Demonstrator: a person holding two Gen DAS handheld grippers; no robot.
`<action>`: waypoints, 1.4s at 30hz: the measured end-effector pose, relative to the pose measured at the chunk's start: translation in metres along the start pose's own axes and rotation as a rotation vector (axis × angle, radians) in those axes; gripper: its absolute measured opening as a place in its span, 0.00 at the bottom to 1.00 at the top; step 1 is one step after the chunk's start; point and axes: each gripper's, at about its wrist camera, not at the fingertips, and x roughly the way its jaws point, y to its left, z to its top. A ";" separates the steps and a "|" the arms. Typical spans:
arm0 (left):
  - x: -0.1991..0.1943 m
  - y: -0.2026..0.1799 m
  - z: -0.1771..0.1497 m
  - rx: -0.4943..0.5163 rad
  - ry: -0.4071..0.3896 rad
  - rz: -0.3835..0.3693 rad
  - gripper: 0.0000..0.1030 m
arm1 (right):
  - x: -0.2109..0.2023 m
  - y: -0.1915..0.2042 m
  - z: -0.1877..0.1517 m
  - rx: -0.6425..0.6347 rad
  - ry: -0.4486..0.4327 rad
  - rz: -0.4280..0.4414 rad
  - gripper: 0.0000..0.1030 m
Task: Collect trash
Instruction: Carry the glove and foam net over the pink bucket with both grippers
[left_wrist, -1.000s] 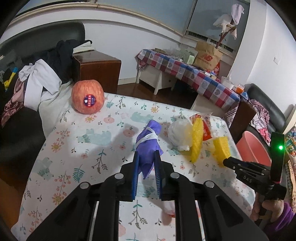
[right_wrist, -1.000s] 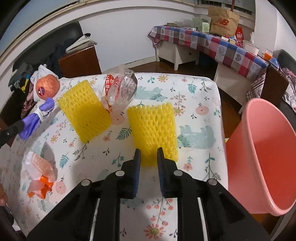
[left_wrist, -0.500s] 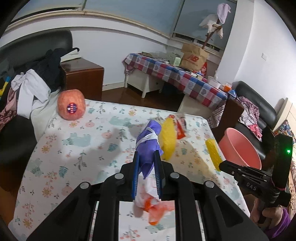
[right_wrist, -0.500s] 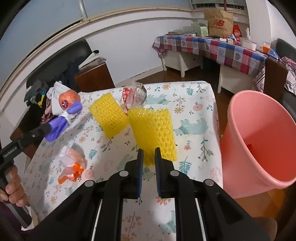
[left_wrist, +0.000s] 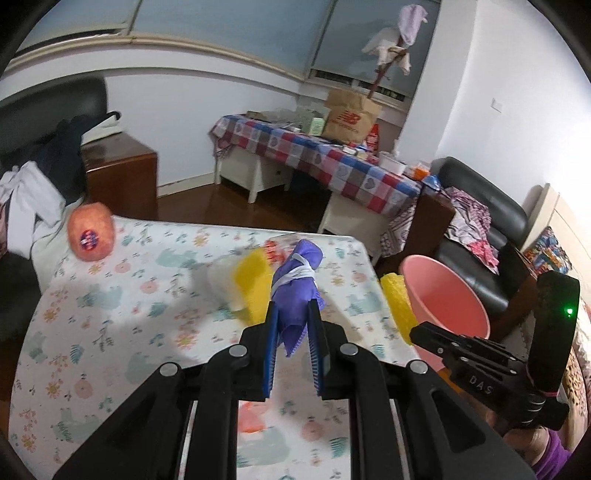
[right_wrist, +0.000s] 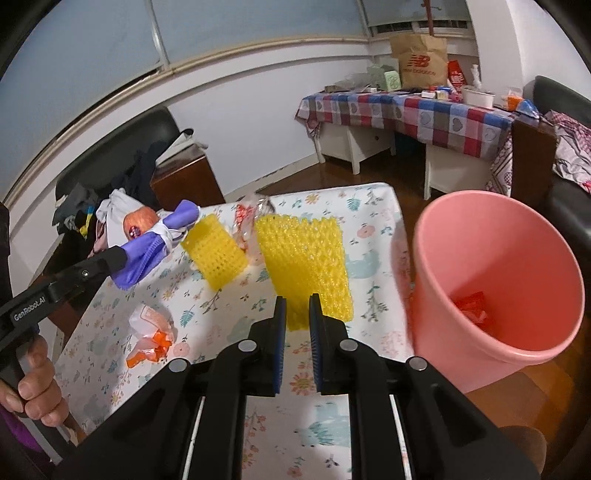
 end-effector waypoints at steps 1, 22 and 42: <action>0.001 -0.005 0.001 0.008 0.000 -0.007 0.14 | -0.003 -0.005 0.000 0.012 -0.008 -0.005 0.12; 0.045 -0.145 0.009 0.225 0.036 -0.164 0.14 | -0.045 -0.107 -0.012 0.221 -0.104 -0.135 0.12; 0.120 -0.217 -0.001 0.324 0.150 -0.171 0.14 | -0.036 -0.151 -0.011 0.310 -0.103 -0.190 0.12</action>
